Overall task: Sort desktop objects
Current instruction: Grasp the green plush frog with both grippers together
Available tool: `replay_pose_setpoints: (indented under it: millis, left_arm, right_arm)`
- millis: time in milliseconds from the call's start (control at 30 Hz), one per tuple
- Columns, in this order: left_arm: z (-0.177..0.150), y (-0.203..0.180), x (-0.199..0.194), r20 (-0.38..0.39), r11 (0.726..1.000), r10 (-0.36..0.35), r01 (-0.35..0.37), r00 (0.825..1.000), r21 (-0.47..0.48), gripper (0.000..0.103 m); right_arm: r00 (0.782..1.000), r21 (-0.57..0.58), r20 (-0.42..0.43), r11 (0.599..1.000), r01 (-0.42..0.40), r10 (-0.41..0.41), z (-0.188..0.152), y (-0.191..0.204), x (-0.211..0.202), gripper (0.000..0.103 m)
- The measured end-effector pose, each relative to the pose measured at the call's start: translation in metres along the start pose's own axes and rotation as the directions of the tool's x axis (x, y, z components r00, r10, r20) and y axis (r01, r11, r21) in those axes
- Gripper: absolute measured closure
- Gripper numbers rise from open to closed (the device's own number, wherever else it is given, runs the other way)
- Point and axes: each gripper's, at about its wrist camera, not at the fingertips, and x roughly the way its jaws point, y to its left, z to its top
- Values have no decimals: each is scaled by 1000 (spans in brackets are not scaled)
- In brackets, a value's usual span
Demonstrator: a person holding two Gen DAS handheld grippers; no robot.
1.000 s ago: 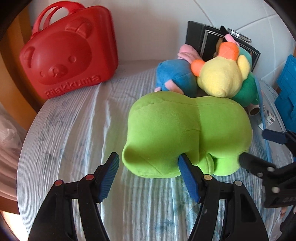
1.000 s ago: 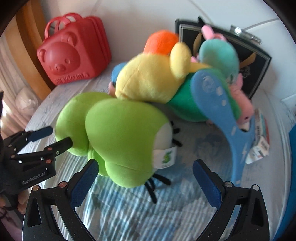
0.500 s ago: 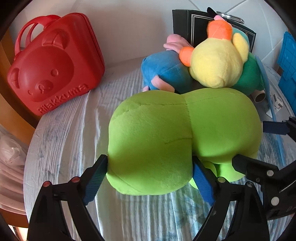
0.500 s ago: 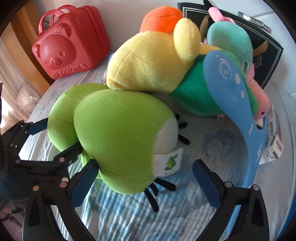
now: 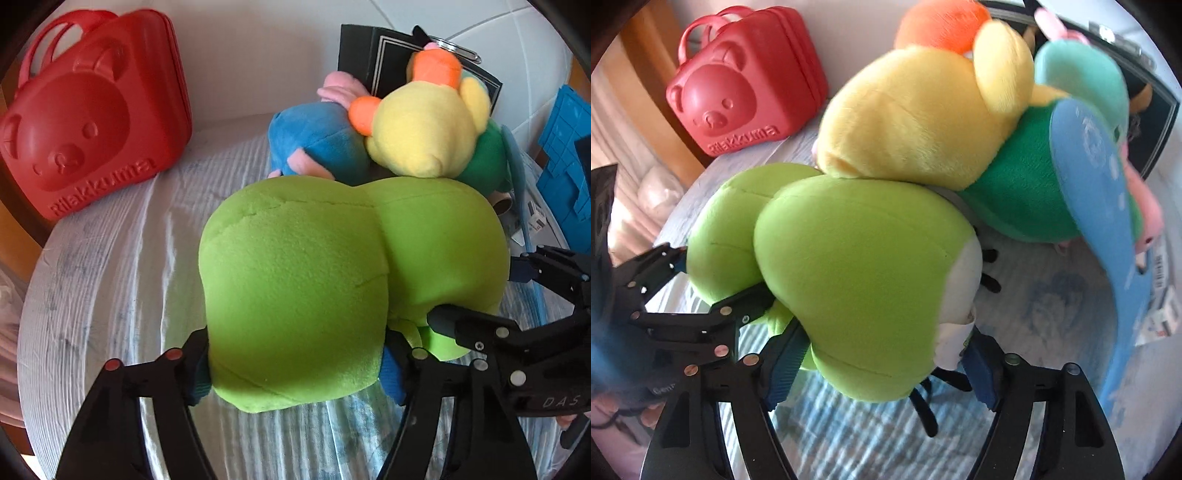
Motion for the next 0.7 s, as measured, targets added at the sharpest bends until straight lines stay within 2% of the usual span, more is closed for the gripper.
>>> replay_pose_setpoints:
  millis: [233,567,700]
  left_arm:
    - [-26,-20,-46,73,999,37,-36,997,-17,37]
    - [-77,-60,-136,174,997,44,-31,984,-75,37]
    - [-98,-77,-170,201,997,11,4,980,-71,37]
  right_arm:
    - [999,-25,31,999,-29,30,-20,3,-36,32]
    - [995,-111,84,993,-38,48,-75,17,-131,32]
    - [994,-132,100,991,-28,41,-98,25,-164,32]
